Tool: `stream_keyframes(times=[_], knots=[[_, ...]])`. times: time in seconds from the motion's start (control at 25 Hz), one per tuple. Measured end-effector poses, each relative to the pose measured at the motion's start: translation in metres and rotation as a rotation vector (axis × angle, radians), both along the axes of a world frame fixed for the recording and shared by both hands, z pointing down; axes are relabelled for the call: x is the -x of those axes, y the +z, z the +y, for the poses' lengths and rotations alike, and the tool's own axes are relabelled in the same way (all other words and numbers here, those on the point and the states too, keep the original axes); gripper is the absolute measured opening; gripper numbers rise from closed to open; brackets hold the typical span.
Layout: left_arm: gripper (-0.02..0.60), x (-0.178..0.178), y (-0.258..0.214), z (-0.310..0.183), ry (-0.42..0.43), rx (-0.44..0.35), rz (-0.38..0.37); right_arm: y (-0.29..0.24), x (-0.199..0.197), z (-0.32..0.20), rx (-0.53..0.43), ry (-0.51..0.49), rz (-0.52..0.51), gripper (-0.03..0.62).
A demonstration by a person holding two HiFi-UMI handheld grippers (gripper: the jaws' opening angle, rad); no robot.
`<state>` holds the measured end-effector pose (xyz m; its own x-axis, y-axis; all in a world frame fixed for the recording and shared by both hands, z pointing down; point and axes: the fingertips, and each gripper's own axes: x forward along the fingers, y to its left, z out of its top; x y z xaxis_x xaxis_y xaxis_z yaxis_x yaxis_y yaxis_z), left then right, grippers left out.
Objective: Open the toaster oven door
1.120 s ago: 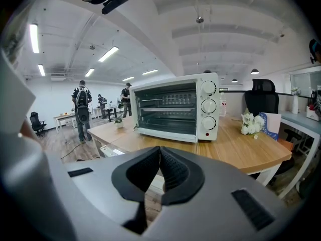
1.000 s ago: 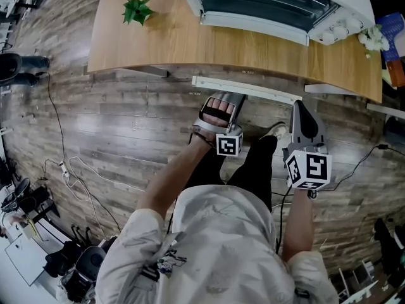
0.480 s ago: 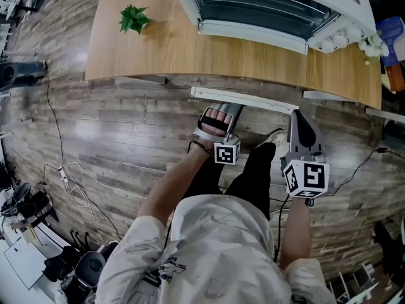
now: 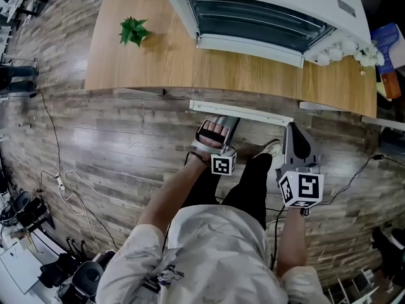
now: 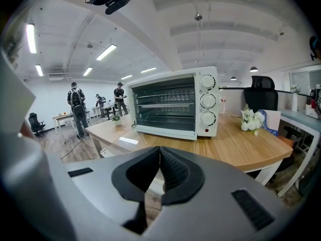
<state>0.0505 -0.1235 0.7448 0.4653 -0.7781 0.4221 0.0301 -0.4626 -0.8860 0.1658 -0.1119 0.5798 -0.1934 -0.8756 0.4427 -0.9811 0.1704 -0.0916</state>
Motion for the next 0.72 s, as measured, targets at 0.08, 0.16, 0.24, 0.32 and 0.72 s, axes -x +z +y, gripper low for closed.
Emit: stream_keyframes(times=[0.08,0.16,0.24,0.32,0.72], knots=[[0.176,0.000,0.002,0.001,0.002,0.006,0.005,-0.001,0.001,-0.001,-0.005,-0.006,0.003,0.023],[0.176,0.000,0.002,0.001,0.004,0.009,0.003,-0.002,0.001,-0.003,-0.009,-0.006,0.004,0.023],[0.178,0.000,0.000,0.000,-0.001,0.012,0.008,-0.003,0.000,-0.003,-0.008,-0.003,0.006,0.023],[0.186,0.000,-0.003,0.000,-0.003,0.014,0.021,-0.002,-0.001,-0.002,-0.009,-0.004,0.010,0.023],[0.204,0.011,-0.005,0.014,-0.036,0.102,0.089,-0.004,-0.002,-0.001,-0.009,0.008,0.014,0.023]])
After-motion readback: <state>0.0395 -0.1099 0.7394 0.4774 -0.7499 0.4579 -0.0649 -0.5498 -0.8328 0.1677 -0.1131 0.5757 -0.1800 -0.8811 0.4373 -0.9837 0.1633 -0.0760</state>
